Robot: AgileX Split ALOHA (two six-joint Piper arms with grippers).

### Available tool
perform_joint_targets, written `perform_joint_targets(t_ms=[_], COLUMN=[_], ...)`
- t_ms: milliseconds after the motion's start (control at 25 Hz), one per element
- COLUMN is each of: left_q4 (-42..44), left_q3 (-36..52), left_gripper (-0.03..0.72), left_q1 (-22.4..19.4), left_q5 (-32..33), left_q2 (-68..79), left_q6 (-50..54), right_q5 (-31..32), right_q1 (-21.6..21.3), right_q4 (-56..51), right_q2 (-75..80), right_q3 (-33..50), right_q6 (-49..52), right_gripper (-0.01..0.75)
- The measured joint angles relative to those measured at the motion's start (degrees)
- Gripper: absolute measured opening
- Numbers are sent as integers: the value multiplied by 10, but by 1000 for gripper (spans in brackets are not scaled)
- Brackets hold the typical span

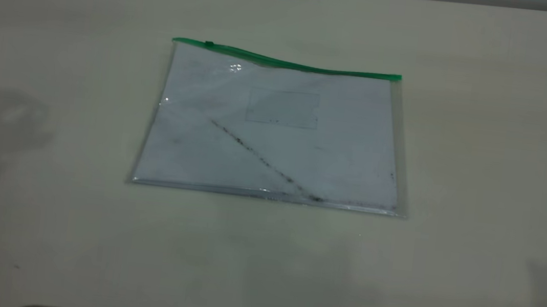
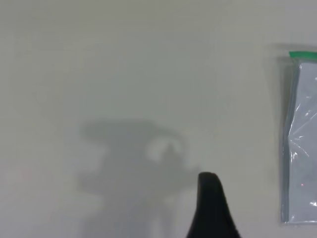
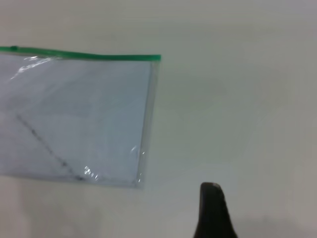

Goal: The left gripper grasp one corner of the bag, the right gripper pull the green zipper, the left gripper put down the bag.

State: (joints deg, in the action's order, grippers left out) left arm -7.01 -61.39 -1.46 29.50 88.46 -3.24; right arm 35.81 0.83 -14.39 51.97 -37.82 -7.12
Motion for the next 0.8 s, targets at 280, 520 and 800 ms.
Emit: perform_joint_targets(t_ms=[280,520,800], left_q4=[-107,-202,-330], left_q3=[-93,-164,-215], left_gripper=[577,577,577], left_q1=[4,4,10], left_q5=[4,47,44], left_q2=[179,299,402], left_q6=[-140,-263,-441], right_q5=[-58,-87,-97], right_q1=[0,0,0], right_q4=[0,0,0], right_q2=[110,172,206], right_q3=[0,0,0], right_q6=[0,0,-3], right_gripper=[558,558,558])
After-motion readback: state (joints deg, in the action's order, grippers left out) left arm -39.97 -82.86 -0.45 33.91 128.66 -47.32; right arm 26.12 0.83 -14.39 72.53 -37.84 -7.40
